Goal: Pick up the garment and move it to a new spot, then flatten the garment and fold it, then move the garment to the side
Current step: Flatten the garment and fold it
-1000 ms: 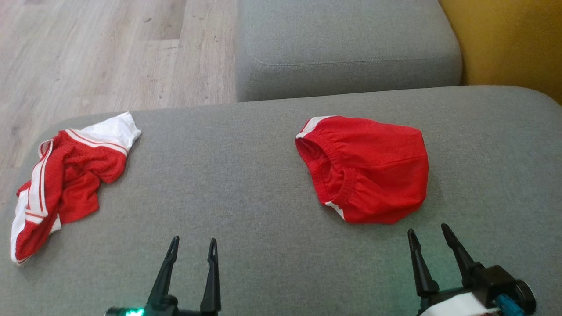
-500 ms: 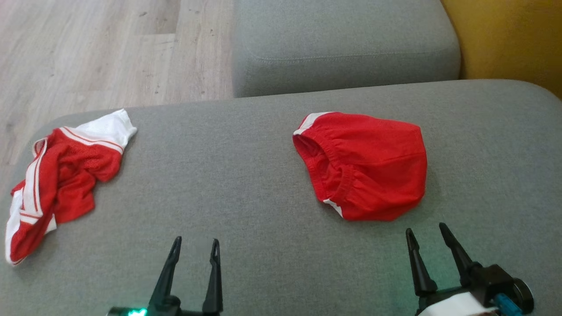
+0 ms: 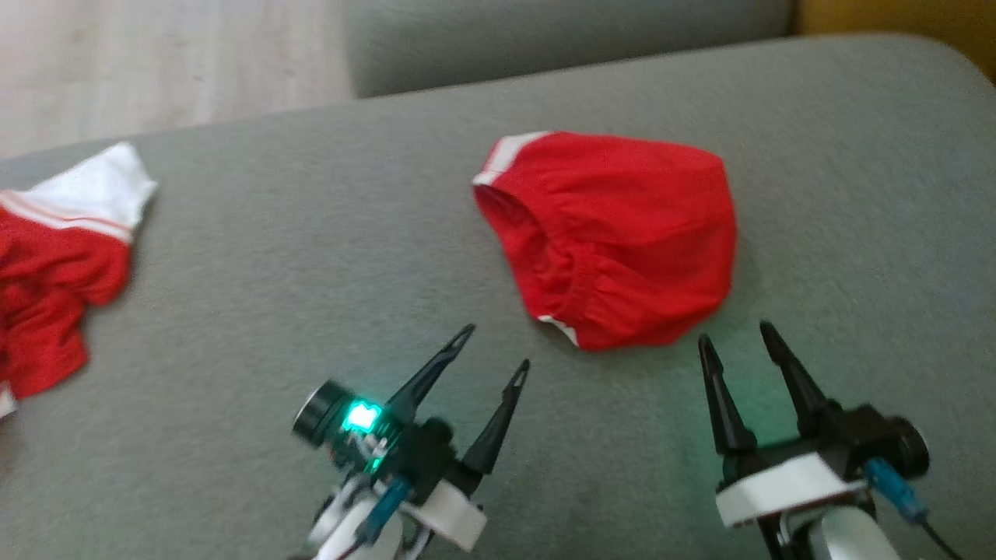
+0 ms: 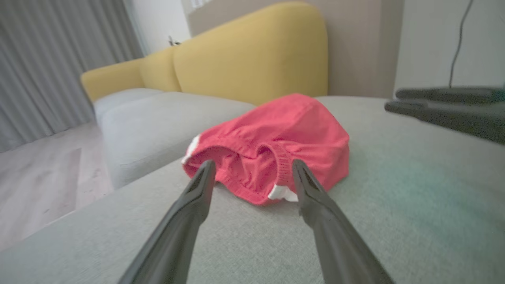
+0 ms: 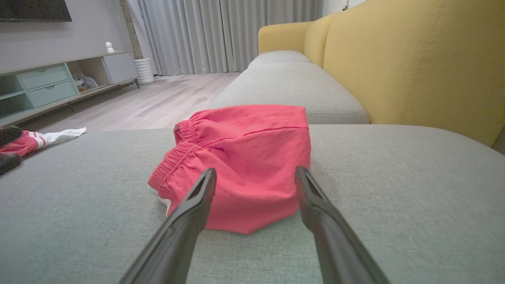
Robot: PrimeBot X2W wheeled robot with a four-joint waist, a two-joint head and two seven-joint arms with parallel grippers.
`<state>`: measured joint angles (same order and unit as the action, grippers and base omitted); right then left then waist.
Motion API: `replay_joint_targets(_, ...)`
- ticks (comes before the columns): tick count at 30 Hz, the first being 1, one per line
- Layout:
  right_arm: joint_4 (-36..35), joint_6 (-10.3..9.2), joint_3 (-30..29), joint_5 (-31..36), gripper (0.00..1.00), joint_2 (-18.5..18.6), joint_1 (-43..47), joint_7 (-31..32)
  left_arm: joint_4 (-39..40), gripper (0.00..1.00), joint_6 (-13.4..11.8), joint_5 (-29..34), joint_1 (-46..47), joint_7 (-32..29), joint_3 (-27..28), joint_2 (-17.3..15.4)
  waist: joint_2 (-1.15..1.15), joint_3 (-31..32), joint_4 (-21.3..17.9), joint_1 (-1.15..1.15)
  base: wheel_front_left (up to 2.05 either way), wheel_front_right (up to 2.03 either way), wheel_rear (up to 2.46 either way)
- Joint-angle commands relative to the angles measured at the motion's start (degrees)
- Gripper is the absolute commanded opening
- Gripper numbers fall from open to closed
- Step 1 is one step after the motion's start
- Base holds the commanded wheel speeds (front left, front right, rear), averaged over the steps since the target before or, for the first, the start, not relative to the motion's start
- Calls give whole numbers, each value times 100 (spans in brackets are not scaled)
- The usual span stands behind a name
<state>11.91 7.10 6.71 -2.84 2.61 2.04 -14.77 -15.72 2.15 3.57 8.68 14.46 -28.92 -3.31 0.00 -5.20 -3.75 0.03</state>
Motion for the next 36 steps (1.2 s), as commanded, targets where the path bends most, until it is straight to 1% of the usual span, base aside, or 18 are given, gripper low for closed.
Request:
replay_joint_targets(1, -173, 39, 186, 42, 100, 27, -264, -23, -156, 100, 107, 115, 440, 53, -14, -80, 0, -352, -356, -3, 0, 0, 0)
replay_joint_targets(2, -167, 39, 243, 33, 100, 27, -359, -23, -622, 100, 200, 185, 803, 53, -171, -134, 0, -472, -519, -3, 0, 0, 0)
replay_joint_targets(4, -169, 39, 284, 24, 100, 27, -449, -23, -1099, 100, 251, 252, 1151, 53, -286, -189, 0, -579, -697, -3, 0, 0, 0)
replay_joint_targets(8, -169, 39, 315, -14, 100, 27, -549, -23, -1875, 100, 221, 291, 1668, 53, -370, -253, 0, -687, -1015, -3, 0, 0, 0)
replay_joint_targets(12, -151, 39, 306, -46, 100, 27, -571, -23, -2238, 100, 88, 227, 1947, 53, -370, -318, 0, -725, -1264, -3, 0, 0, 0)
replay_joint_targets(17, -131, 39, 315, -89, 100, 27, -612, -23, -2445, 100, 23, 140, 2079, 53, -433, -447, 0, -746, -1476, -3, 0, 0, 0)
replay_joint_targets(18, -120, 39, 315, -105, 100, 27, -630, -23, -2469, 70, 13, 122, 2094, 53, -447, -470, 0, -751, -1503, -3, 0, 0, 0)
replay_joint_targets(19, -100, 39, 316, -116, 100, 27, -649, -23, -2496, 48, -7, 105, 2109, 53, -455, -492, 0, -757, -1527, -3, 0, 0, 0)
replay_joint_targets(20, -100, 39, 316, -116, 100, 27, -649, -23, -2496, 48, -7, 105, 2109, 53, -455, -492, 0, -757, -1527, -3, 0, 0, 0)
replay_joint_targets(21, -83, 39, 313, -122, 100, 27, -656, -23, -2529, 44, -25, 88, 2121, 53, -465, -512, 0, -760, -1551, -3, 0, 0, 0)
replay_joint_targets(23, -112, 39, 322, -131, 100, 27, -626, -23, -2575, 45, -44, 48, 2147, 53, -486, -538, 0, -763, -1587, -3, 0, 0, 0)
replay_joint_targets(24, -130, 39, 325, -136, 100, 27, -618, -23, -2586, 43, -52, 30, 2163, 53, -496, -552, 0, -767, -1602, -3, 0, 0, 0)
replay_joint_targets(25, -153, 39, 327, -142, 100, 27, -611, -23, -2596, 38, -59, 15, 2177, 53, -510, -567, 0, -767, -1613, -3, 0, 0, 0)
replay_joint_targets(26, -175, 39, 319, -124, 100, 27, -598, -23, -2604, 17, -71, 5, 2187, 53, -528, -579, 0, -763, -1621, -3, 0, 0, 0)
replay_joint_targets(27, -195, 39, 319, -121, 100, 27, -580, -23, -2609, 0, -81, -4, 2192, 53, -547, -590, 0, -755, -1628, -3, 0, 0, 0)
replay_joint_targets(30, -219, 39, 325, -138, 100, 27, -526, -23, -2489, 0, -22, -41, 2195, 53, -649, -609, 0, -701, -1642, -3, 0, 0, 0)
replay_joint_targets(33, -196, 39, 326, -155, 100, 27, -467, -23, -2183, 0, 148, -145, 2195, 53, -777, -562, 0, -589, -1655, -3, 0, 0, 0)
replay_joint_targets(36, -155, 39, 334, -187, 100, 27, -418, -23, -1762, 0, 354, -358, 2296, 53, -893, -449, 0, -431, -1664, -3, 0, 0, 0)
